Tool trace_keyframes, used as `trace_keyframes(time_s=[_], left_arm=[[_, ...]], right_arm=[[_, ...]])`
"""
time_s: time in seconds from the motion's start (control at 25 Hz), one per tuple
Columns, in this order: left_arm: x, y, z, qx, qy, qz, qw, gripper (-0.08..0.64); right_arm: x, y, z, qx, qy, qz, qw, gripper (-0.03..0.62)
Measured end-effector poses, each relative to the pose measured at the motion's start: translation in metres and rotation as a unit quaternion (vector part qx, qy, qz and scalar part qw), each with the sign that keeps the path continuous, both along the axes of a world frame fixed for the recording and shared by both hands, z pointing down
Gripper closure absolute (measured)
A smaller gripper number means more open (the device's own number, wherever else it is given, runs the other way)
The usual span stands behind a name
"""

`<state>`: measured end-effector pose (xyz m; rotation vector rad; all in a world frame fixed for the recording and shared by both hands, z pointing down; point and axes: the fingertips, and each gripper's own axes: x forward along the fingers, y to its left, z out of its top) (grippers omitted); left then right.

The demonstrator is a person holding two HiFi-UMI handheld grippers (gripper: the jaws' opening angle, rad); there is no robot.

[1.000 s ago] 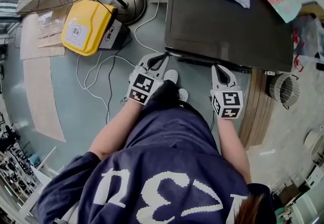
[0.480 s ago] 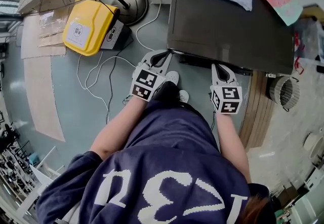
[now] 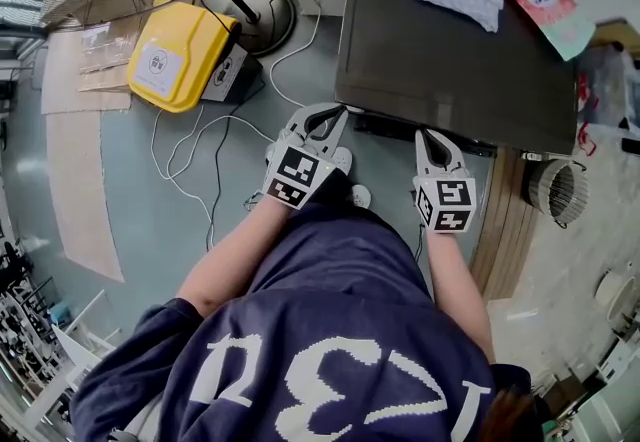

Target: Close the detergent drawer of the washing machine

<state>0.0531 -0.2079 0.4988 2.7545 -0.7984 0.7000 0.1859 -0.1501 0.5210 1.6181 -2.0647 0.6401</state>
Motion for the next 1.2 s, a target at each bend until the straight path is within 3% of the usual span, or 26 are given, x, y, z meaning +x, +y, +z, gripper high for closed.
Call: trace_keyframes(time_s=[0.2,0.44,0.6,0.8,1.0,1.2], left_arm=[[0.007,-0.012,-0.054,0.054,0.042,-0.008,0.9976,0.541],[0.008,-0.033,-0.123,0.121,0.098,-0.037,0.9871,0.541],[0.002,-0.044,-0.172,0.157,0.121,-0.059,0.9783,0.541],[-0.008,-0.051,-0.224,0.193,0.147,-0.086,0.9662,0.541],[-0.01,-0.047,-0.264,0.224,0.167,-0.098,0.9552,0.541],[-0.012,-0.043,-0.28,0.238,0.169,-0.106,0.9506,0.541]], right_arm=[[-0.01,-0.005,-0.044,0.053,0.01,-0.016,0.998,0.575],[0.013,-0.013,-0.129,0.151,0.014,0.009,0.988,0.575],[0.03,-0.016,-0.193,0.22,0.015,0.033,0.975,0.577],[0.043,-0.012,-0.266,0.307,0.012,0.054,0.95,0.577],[0.046,-0.006,-0.305,0.338,0.023,0.053,0.939,0.578],[0.05,-0.002,-0.323,0.354,0.023,0.062,0.933,0.578]])
